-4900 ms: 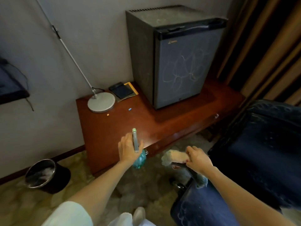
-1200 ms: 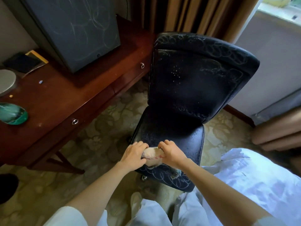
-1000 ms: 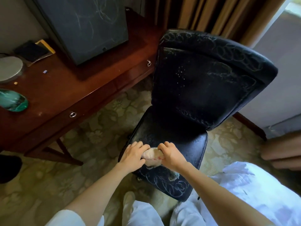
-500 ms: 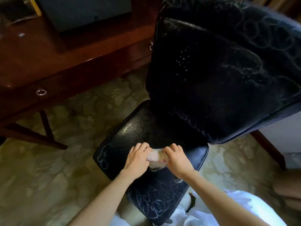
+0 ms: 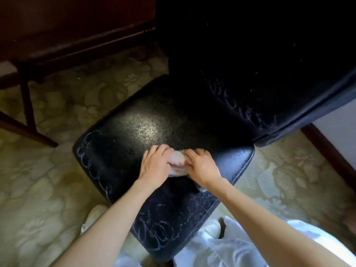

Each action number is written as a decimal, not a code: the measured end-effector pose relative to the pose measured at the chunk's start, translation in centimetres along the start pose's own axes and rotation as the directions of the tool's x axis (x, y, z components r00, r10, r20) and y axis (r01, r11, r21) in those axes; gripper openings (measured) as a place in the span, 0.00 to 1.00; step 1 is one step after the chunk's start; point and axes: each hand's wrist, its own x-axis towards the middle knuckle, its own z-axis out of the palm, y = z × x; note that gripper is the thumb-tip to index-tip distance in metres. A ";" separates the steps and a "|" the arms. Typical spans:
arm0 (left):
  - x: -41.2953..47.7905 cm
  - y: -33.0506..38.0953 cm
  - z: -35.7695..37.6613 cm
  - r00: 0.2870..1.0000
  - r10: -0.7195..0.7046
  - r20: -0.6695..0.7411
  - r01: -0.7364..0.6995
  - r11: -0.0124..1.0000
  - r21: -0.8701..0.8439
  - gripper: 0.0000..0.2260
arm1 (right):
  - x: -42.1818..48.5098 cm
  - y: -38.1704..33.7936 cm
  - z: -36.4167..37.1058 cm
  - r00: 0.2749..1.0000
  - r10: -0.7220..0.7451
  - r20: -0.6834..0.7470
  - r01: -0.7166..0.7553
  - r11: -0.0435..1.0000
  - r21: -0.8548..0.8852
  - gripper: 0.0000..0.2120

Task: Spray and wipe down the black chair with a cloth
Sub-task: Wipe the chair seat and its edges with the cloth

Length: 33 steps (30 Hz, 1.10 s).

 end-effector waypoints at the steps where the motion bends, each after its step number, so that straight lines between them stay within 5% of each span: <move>1: -0.1 0.2 0.4 1.000 -0.005 -0.022 0.005 1.000 0.024 0.23 | -0.2 0.2 0.2 1.000 -0.017 -0.023 0.017 1.000 0.003 0.22; 15: -6.2 2.4 2.0 0.997 -0.018 -0.069 0.028 0.989 0.144 0.24 | -5.7 1.0 2.5 0.988 -0.113 -0.104 0.105 0.991 -0.077 0.27; 33: -4.1 2.0 2.5 1.000 -0.010 -0.015 0.014 0.958 0.286 0.20 | -5.3 -0.3 2.8 0.996 -0.025 -0.090 0.014 0.993 -0.118 0.28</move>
